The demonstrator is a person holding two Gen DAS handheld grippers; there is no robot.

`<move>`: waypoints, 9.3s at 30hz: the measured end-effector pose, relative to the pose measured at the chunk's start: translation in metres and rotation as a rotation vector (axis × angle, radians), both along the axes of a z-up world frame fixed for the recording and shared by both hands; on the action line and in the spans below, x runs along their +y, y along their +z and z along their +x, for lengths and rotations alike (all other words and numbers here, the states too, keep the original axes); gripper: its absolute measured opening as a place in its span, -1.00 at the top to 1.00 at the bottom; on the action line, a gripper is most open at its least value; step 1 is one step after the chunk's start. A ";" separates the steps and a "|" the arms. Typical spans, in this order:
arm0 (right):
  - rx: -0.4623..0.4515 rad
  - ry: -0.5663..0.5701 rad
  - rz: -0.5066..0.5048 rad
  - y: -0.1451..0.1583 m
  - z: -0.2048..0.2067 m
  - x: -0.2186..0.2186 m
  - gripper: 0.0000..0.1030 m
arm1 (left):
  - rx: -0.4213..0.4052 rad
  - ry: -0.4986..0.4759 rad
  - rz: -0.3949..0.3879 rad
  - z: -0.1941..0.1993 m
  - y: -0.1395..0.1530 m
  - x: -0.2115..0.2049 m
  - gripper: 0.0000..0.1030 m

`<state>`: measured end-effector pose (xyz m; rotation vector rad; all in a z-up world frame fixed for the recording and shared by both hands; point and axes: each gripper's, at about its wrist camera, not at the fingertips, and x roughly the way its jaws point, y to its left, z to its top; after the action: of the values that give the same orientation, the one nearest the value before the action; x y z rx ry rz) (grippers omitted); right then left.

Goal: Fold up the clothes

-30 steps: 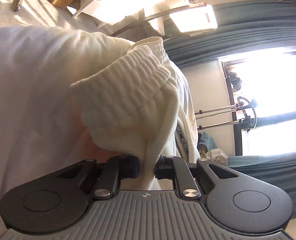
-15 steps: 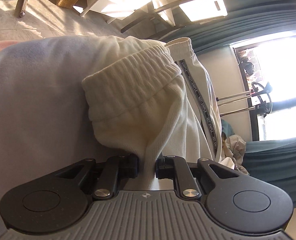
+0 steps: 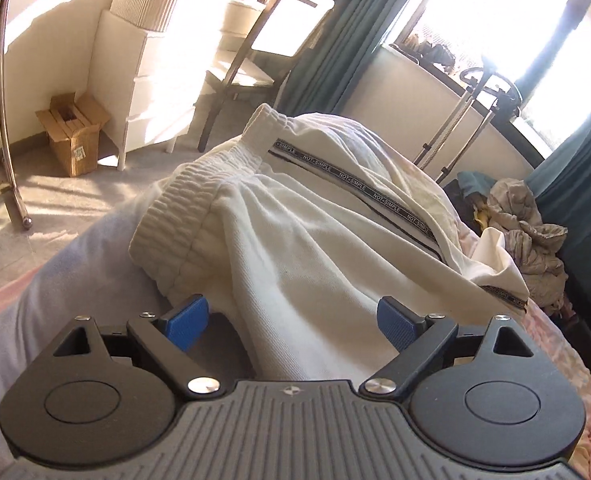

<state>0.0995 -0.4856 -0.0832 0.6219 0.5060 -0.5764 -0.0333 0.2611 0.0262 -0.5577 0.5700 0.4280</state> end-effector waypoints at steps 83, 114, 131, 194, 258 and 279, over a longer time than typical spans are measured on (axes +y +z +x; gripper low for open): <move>-0.298 0.863 -0.331 0.016 0.082 0.266 -0.51 | -0.053 -0.364 0.406 0.130 -0.084 -0.237 -0.93; -0.077 0.664 -0.734 0.019 0.218 0.281 0.74 | -0.093 -0.307 0.356 0.158 -0.131 -0.211 -0.94; -0.012 0.334 -0.418 -0.041 0.159 0.079 0.66 | -0.112 -0.363 0.468 0.147 -0.122 -0.244 -0.94; -0.054 0.379 0.146 0.001 0.113 0.028 0.24 | -0.032 -0.410 0.358 0.153 -0.116 -0.236 -0.94; -0.083 0.543 -0.124 0.028 -0.034 0.163 -0.30 | -0.100 -0.340 0.407 0.092 -0.074 -0.218 -0.95; -0.108 -0.092 0.307 -0.054 -0.044 0.045 -0.65 | -0.106 -0.301 0.307 0.089 -0.071 -0.198 -0.96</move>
<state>0.0559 -0.4403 -0.1371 0.9677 0.4694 -0.5521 0.0559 0.0632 -0.0445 -0.1936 0.4656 0.1926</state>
